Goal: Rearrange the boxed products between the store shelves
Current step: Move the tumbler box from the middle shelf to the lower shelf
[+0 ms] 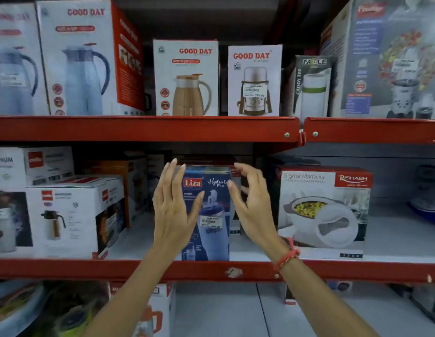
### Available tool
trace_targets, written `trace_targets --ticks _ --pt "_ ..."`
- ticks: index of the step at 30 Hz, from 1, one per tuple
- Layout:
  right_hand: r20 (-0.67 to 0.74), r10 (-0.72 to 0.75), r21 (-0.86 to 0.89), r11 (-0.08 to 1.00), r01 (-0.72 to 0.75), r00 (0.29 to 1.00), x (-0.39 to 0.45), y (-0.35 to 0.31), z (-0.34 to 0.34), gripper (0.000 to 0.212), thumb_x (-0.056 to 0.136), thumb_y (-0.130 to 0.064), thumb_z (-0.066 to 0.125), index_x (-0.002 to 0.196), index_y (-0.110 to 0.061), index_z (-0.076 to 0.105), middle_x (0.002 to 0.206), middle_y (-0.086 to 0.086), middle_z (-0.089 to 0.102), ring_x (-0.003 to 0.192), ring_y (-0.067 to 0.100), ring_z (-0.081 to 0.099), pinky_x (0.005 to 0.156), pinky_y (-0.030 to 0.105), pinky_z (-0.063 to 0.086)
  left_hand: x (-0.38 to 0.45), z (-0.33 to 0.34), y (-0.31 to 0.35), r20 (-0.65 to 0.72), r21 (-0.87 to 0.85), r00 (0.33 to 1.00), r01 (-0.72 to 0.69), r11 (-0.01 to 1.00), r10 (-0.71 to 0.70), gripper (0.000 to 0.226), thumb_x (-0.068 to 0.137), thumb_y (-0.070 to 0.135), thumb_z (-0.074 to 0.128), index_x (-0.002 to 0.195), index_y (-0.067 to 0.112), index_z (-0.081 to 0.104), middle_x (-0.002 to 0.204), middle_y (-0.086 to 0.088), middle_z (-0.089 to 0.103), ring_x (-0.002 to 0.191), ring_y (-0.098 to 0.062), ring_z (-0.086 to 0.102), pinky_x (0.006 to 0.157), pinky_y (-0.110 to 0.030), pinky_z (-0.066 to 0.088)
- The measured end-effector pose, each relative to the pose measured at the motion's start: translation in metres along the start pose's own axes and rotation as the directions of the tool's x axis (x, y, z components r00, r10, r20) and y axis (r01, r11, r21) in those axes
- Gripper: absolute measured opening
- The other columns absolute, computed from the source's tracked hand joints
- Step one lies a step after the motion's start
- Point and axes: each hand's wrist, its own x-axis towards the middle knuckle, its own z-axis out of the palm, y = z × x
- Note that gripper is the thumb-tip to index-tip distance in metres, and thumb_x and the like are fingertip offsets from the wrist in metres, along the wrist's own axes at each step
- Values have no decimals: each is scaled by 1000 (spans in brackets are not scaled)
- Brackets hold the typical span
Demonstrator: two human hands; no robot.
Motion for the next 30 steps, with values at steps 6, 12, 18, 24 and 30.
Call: trace_targets --ticks 6,12,18,24,30 --pt "286 283 119 937 -327 915 -28 5 19 62 86 -33 64 136 -42 28 138 -23 39 127 -1 40 99 11 42 -30 -8 -16 335 -290 820 558 777 -464 94 81 47 59 149 21 -1 158 -8 15 145 -25 20 113 -41 27" --pt "320 434 88 872 -482 842 -42 18 25 69 84 -30 68 143 -26 33 129 -5 58 117 13 57 96 31 51 -38 -2 -24 589 -296 630 752 589 -507 71 84 31 63 144 19 27 119 -3 63 102 -24 66 91 -46 54" --pt "261 473 -33 876 -482 842 -41 16 16 48 89 -15 63 134 -20 50 118 4 69 111 17 63 91 29 51 -34 -2 -26 539 -282 676 707 648 -503 29 84 20 66 113 18 63 107 -15 73 100 -29 68 83 -53 57" --pt "191 388 -26 920 -390 902 -42 0 -2 50 89 -15 62 137 -20 47 114 -1 70 104 11 64 95 36 53 -29 -19 -4 473 -376 752 643 667 -459 35 85 17 65 120 18 61 103 -10 74 94 -22 71 79 -49 60" --pt "206 351 57 928 -369 914 -58 -21 -29 56 89 -20 62 141 -24 42 118 -6 69 109 4 64 98 37 53 -36 -47 22 468 -461 790 601 653 -396 43 84 15 66 126 19 58 100 3 71 81 -2 69 74 -30 62"
